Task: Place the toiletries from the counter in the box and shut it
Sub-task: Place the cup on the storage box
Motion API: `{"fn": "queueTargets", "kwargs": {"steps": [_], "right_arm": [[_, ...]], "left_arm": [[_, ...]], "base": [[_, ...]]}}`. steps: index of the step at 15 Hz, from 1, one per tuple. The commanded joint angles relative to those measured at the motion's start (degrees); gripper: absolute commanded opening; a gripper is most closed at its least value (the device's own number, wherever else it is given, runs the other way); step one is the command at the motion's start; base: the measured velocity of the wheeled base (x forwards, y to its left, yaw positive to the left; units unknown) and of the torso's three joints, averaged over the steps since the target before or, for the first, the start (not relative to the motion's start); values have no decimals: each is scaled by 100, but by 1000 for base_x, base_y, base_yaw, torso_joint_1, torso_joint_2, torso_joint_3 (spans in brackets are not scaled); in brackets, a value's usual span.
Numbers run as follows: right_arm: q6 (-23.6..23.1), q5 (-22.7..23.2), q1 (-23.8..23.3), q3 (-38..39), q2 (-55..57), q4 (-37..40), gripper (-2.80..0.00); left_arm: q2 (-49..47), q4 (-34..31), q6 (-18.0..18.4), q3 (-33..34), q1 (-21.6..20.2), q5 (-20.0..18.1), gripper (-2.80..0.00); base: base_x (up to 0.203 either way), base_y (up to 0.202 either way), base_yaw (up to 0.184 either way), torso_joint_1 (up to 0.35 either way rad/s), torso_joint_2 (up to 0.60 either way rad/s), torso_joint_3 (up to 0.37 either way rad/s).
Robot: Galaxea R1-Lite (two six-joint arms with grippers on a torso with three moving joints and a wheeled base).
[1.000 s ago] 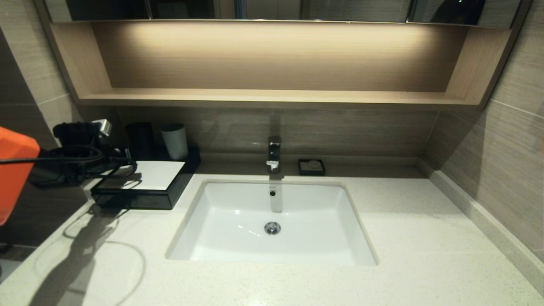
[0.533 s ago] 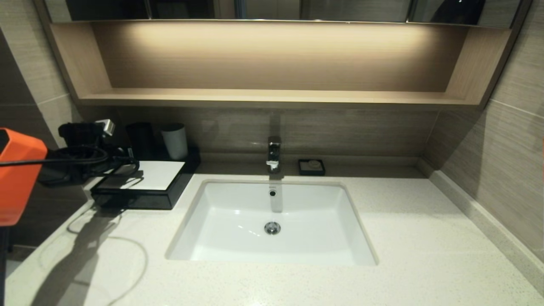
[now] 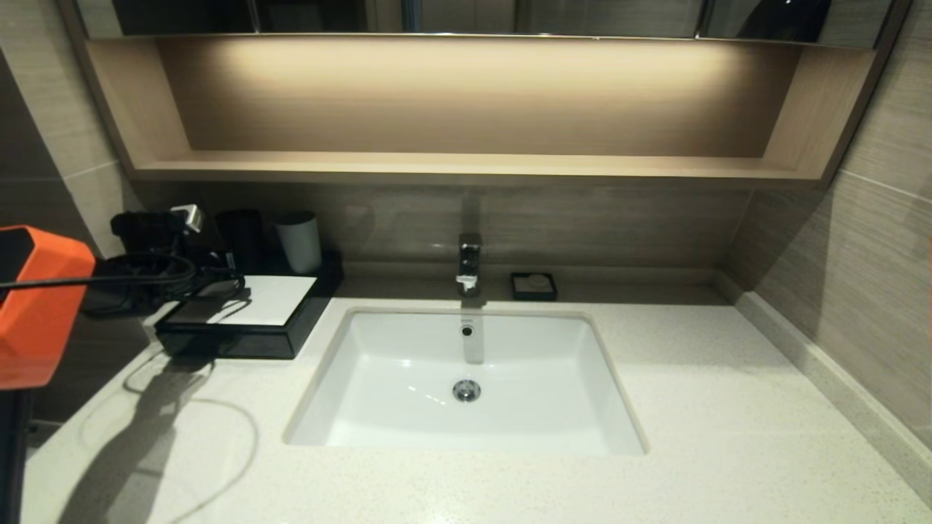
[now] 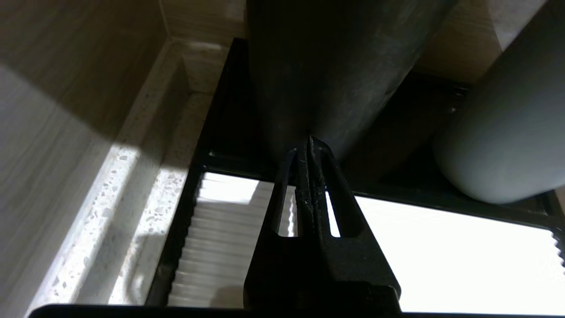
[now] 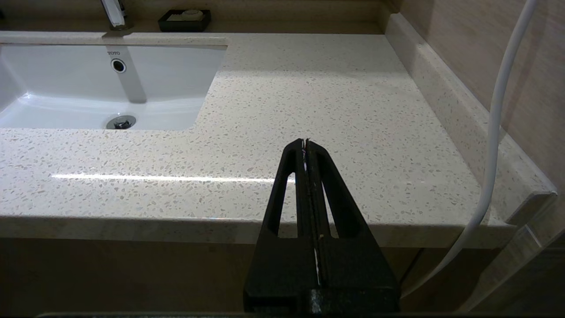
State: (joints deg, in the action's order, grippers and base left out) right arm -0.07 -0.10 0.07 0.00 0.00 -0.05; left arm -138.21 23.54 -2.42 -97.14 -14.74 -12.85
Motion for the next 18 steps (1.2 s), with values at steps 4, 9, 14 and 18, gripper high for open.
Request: {"fn": "queueTargets", "kwargs": {"steps": [4, 9, 14, 18], "right_arm": [[-2, 1, 1, 9, 0, -4, -280], [-2, 1, 1, 9, 0, -4, -280], [-2, 1, 1, 9, 0, -4, -280], [-2, 1, 1, 9, 0, -4, -280]], "left_arm": [[-171, 28, -4, -103, 15, -16, -280], [-210, 54, -4, -112, 54, -11, -280], [-87, 63, -13, -113, 50, -16, -280], [241, 62, 3, 254, 42, -16, -280]], "base": [[0, 0, 0, 0, 0, 0], [0, 0, 0, 0, 0, 0], [0, 0, 0, 0, 0, 0], [0, 0, 0, 0, 0, 0]]}}
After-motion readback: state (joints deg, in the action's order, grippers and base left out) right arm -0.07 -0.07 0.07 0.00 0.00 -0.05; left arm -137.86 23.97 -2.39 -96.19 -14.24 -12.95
